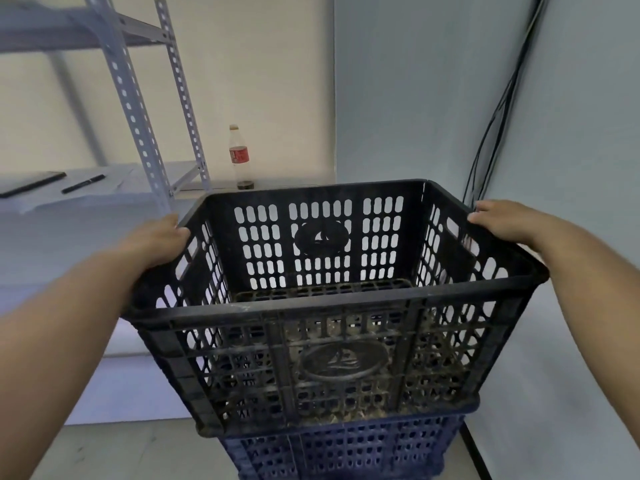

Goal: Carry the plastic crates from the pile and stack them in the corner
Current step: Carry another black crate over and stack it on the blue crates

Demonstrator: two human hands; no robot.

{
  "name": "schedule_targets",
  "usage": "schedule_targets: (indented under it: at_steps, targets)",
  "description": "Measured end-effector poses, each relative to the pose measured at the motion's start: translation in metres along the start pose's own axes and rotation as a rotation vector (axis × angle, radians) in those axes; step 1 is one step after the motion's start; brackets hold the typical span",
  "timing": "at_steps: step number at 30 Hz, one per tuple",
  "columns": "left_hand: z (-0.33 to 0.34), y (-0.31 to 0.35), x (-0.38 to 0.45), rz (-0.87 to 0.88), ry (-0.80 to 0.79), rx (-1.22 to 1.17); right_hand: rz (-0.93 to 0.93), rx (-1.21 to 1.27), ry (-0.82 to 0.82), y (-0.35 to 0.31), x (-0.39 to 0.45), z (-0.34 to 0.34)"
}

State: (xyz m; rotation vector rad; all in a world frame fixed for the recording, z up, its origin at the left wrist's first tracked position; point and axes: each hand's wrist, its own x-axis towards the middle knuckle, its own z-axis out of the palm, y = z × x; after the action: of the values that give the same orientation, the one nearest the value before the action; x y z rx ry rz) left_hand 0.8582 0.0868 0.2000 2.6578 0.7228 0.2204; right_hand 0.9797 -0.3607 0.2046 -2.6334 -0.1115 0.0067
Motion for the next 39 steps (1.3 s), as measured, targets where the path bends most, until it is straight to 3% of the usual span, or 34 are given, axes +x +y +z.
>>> schedule_targets:
  at_steps: [4, 9, 17, 20, 23, 26, 30, 34, 39]
  targets:
    - [0.016, 0.003, -0.015, 0.100, -0.040, 0.247, -0.140, -0.276, -0.046, -0.022, -0.015, 0.011]
    - [0.026, -0.007, -0.039, 0.162, -0.080, 0.383, -0.099, -0.557, 0.005, -0.018, -0.033, 0.036]
    - [0.026, -0.005, -0.047, 0.206, -0.094, 0.477, -0.062, -0.695, -0.064, -0.015, -0.029, 0.040]
    - [0.025, -0.004, -0.050, 0.211, -0.056, 0.420, -0.065, -0.588, -0.020, -0.016, -0.031, 0.040]
    - [0.018, 0.000, -0.066, 0.199, 0.086, 0.260, -0.098, -0.317, 0.197, -0.014, -0.043, 0.033]
    - [0.016, -0.004, -0.098, 0.242, 0.167, 0.176, -0.110, -0.300, 0.379, 0.003, -0.067, 0.027]
    - [0.028, 0.000, -0.140, 0.354, 0.105, 0.163, -0.075, -0.299, 0.225, 0.017, -0.104, 0.033]
    - [0.032, 0.011, -0.153, 0.315, 0.076, 0.127, -0.218, -0.339, 0.180, 0.015, -0.120, 0.039]
    - [0.031, 0.015, -0.151, 0.290, 0.059, 0.210, -0.158, -0.304, 0.110, 0.013, -0.123, 0.039]
